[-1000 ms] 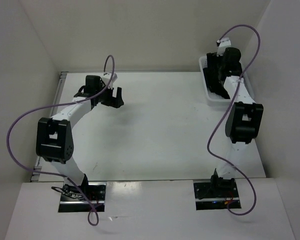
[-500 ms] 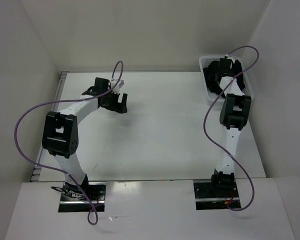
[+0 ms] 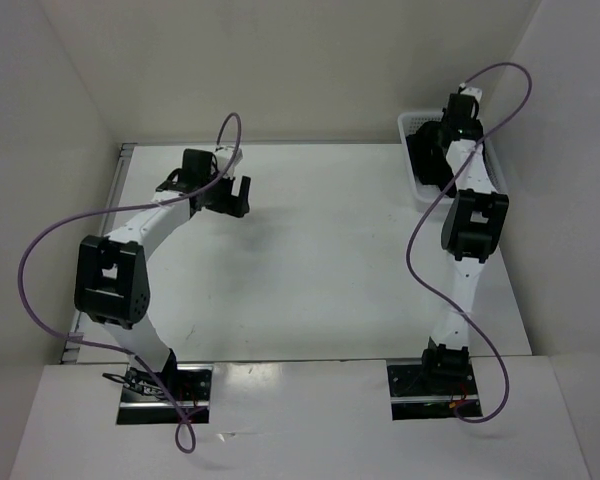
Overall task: Fold and stack the shorts
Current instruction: Grab the shorts from the pile
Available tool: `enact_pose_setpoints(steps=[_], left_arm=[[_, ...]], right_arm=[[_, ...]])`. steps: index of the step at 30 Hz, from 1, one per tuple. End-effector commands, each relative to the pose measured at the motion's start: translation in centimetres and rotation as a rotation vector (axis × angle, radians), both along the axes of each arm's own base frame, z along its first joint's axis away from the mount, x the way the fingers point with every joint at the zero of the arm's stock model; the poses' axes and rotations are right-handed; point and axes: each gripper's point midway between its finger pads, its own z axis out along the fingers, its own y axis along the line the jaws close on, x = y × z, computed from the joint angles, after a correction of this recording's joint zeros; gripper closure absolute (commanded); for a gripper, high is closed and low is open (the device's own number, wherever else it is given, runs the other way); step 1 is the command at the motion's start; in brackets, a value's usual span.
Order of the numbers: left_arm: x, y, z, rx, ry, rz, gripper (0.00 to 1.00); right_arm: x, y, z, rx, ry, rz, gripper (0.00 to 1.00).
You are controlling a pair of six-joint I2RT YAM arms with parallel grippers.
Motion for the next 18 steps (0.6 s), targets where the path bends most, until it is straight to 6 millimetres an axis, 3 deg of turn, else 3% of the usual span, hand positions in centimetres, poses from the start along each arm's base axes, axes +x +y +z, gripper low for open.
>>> enact_pose_setpoints(steps=[1,3,4,5,6,7,8,9,11,12,14,15,18], left_arm=[[1.8,1.3,6.9,0.020,-0.252,0.070,0.00],[1.4,2.2,8.0,0.038,-0.305,0.108,0.00],[1.0,2.8,10.1,0.041,-0.373,0.137,0.00],[-0.1,3.3,8.8,0.054,-0.357,0.147,0.00],[-1.1,3.9,10.4,0.055,-0.402,0.167,0.00],[-1.7,4.2,10.5,0.058,-0.415,0.177,0.00],[-2.5,4.5,10.4,0.063,-0.419,0.185,0.00],[-3.1,4.8,10.5,0.065,-0.431,0.193,0.00],[-5.0,6.3,10.9,0.080,-0.459,0.237,0.00],[-5.3,6.8,11.3,0.077,-0.477,0.251,0.00],[-6.5,8.5,12.1,0.079,-0.507,0.292,0.00],[-7.0,8.8,13.0,0.069,-0.536,0.297,0.00],[-8.1,9.6,13.0,0.065,-0.550,0.312,0.00]], right_arm=[[-2.5,1.2,26.0,-0.101,-0.468,0.015,1.00],[-4.5,3.3,31.9,-0.088,-0.576,0.059,1.00],[-6.9,3.9,36.4,-0.095,-0.657,0.078,1.00],[-8.2,5.8,38.9,-0.090,-0.703,0.121,1.00],[-9.2,7.5,40.9,-0.084,-0.742,0.172,1.00],[-10.2,9.0,42.3,-0.092,-0.765,0.217,1.00],[-12.4,10.6,45.2,-0.133,-0.811,0.271,1.00],[-13.3,15.2,46.2,-0.142,-0.831,0.424,1.00],[-15.5,20.6,46.7,-0.169,-0.822,0.601,1.00],[-17.0,26.3,46.4,-0.181,-0.824,0.781,1.00],[-18.5,31.8,44.8,-0.179,-0.785,0.947,1.00],[-20.2,36.1,43.8,-0.137,-0.774,1.098,1.00],[-20.8,39.9,41.0,0.033,-0.698,1.206,1.00]])
